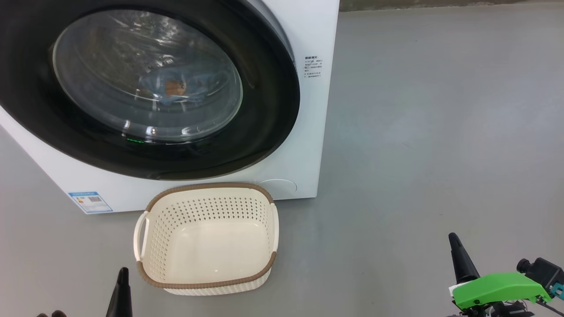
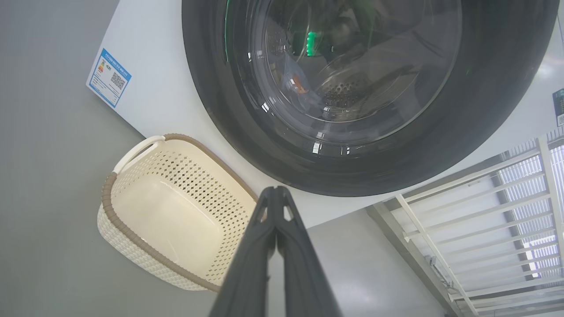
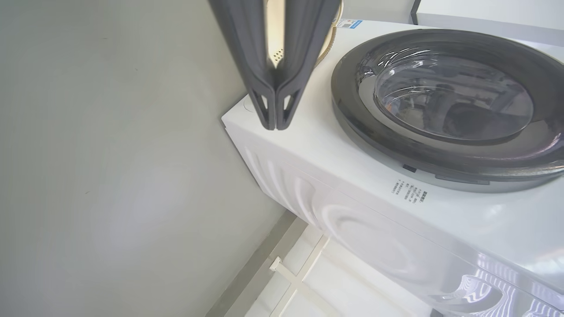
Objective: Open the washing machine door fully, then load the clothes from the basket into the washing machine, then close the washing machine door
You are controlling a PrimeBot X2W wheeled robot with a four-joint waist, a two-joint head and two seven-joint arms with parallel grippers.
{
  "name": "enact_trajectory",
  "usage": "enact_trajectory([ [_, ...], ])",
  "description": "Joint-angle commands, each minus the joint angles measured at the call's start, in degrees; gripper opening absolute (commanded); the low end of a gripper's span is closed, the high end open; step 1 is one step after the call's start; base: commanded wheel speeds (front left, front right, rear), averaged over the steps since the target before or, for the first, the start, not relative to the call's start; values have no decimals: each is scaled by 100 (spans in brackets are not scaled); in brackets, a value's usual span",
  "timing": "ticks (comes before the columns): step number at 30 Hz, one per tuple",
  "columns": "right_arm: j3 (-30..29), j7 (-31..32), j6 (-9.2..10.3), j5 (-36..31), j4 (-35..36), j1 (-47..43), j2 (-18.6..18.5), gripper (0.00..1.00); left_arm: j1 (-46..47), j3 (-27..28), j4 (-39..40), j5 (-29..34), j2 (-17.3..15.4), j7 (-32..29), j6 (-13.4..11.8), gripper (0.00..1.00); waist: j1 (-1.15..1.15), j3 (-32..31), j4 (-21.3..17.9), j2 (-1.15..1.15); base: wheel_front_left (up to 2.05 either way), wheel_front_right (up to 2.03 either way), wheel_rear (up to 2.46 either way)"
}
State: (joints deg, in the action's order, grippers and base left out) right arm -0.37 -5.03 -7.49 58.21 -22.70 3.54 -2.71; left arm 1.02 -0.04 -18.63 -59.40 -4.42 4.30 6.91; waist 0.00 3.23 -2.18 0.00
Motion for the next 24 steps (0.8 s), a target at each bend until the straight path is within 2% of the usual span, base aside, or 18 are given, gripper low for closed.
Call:
enact_trajectory([
  [1, 13, 39, -1, 203, 187, 203, -102, 0, 249, 134, 187, -162, -54, -30, -40, 0, 0, -8, 6, 0, 0, 0, 0],
  [24, -111, 358, 0, 1437, 415, 246, -149, 0, 348, 312, 351, -1290, 11, -396, -74, 0, 0, -124, 82, 0, 0, 0, 0],
])
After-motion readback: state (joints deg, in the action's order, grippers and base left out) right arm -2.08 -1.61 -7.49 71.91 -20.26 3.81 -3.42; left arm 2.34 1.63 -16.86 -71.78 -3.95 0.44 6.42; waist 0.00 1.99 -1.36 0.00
